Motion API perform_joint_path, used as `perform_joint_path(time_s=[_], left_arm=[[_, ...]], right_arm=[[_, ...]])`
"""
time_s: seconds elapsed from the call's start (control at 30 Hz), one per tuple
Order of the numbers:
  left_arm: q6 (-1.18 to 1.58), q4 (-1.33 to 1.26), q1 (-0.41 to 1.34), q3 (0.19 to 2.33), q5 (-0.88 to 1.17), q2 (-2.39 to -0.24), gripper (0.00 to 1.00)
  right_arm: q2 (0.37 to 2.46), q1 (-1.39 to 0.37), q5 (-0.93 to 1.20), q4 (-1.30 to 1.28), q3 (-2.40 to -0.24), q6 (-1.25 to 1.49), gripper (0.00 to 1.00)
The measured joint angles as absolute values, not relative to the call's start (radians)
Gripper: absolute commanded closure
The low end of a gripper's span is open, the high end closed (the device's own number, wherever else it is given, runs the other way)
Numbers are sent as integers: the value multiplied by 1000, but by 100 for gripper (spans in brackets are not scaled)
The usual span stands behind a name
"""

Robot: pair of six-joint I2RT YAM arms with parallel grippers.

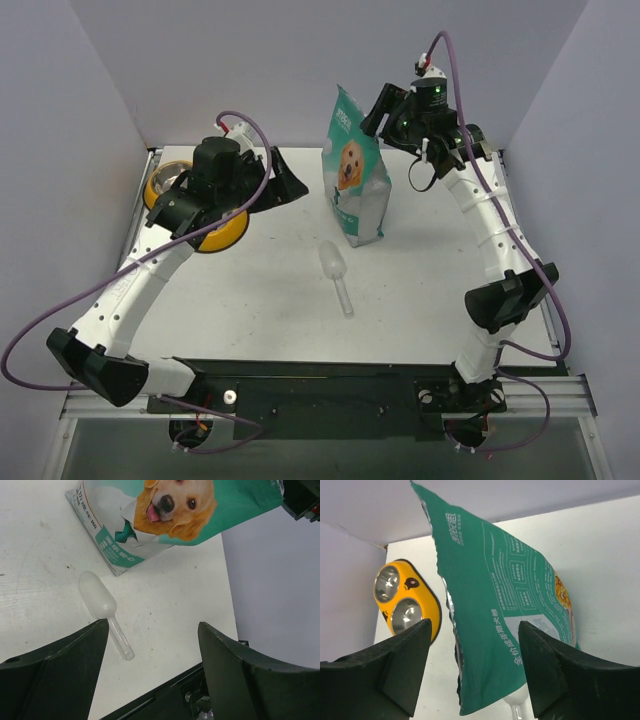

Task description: Serve the pet food

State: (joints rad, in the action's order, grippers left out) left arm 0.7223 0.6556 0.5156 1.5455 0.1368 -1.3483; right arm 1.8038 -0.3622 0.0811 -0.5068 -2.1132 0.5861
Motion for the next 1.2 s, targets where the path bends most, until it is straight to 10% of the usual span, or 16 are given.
perform_joint_path(time_s=[0.77, 1.2], left_arm=[[620, 727, 463, 1584, 158, -1396, 18], [625, 730, 462, 1584, 165, -1360, 18]], right_arm=[[1844, -533, -315, -558, -2114, 169, 100], [1773, -624, -405, -526, -2000, 99, 100]])
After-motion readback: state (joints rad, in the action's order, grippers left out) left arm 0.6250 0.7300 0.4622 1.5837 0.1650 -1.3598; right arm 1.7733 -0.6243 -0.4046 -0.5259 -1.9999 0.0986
